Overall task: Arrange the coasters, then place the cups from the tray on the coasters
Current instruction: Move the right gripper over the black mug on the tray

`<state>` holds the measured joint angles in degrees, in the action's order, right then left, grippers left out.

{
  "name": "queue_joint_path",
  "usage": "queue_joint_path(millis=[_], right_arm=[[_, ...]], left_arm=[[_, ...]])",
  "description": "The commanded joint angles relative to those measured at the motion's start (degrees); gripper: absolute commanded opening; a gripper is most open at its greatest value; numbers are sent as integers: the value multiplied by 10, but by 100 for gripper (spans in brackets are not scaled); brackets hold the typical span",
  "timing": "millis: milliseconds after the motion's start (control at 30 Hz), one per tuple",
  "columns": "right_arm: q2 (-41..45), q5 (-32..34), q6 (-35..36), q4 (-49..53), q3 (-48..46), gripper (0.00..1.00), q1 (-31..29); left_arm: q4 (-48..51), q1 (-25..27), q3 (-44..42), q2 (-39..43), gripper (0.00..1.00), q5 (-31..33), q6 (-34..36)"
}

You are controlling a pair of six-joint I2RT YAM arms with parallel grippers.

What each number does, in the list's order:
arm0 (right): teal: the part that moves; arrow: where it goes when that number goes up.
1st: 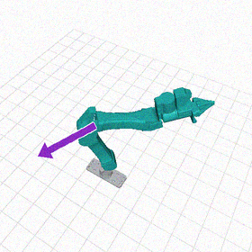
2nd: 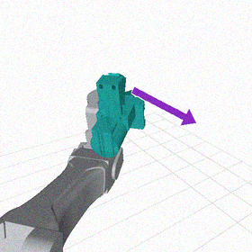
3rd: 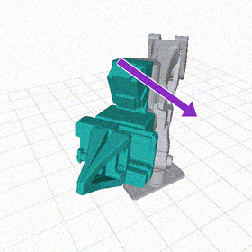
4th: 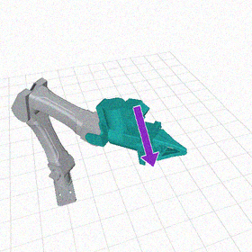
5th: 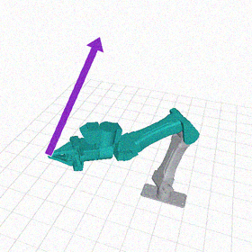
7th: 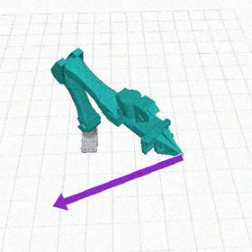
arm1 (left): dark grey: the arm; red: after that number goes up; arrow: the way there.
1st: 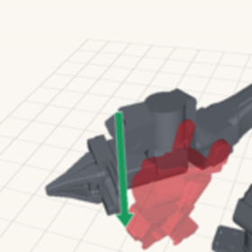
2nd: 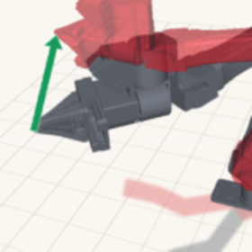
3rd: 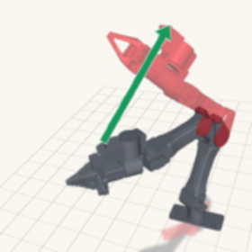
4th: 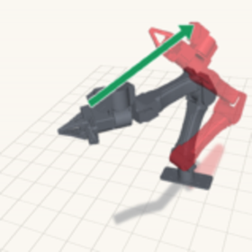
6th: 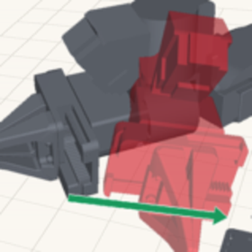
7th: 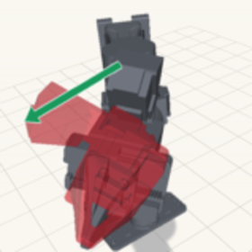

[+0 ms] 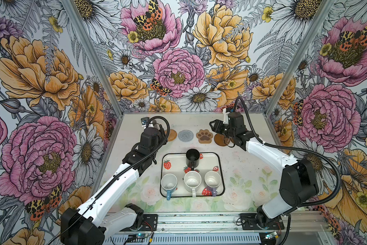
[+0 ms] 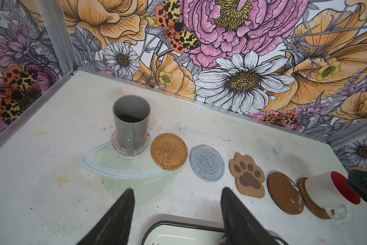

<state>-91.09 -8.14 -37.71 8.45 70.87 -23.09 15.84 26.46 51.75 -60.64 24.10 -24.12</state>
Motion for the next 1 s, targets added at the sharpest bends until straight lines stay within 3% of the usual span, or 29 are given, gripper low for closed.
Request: queue_joint_path(millis=[0, 267, 567, 967], right_arm=[[19, 24, 31, 42, 42, 55, -23], [43, 80, 97, 165, 109, 62, -60], [55, 145, 126, 262, 102, 69, -112], [48, 185, 112, 290, 40, 79, -182]], left_arm=[[-76, 3, -22, 23, 68, -19, -7], [-63, -7, -23, 4, 70, -23, 6], [-61, -11, -14, -11, 71, -39, 12], [-66, -20, -23, -10, 71, -38, 8]])
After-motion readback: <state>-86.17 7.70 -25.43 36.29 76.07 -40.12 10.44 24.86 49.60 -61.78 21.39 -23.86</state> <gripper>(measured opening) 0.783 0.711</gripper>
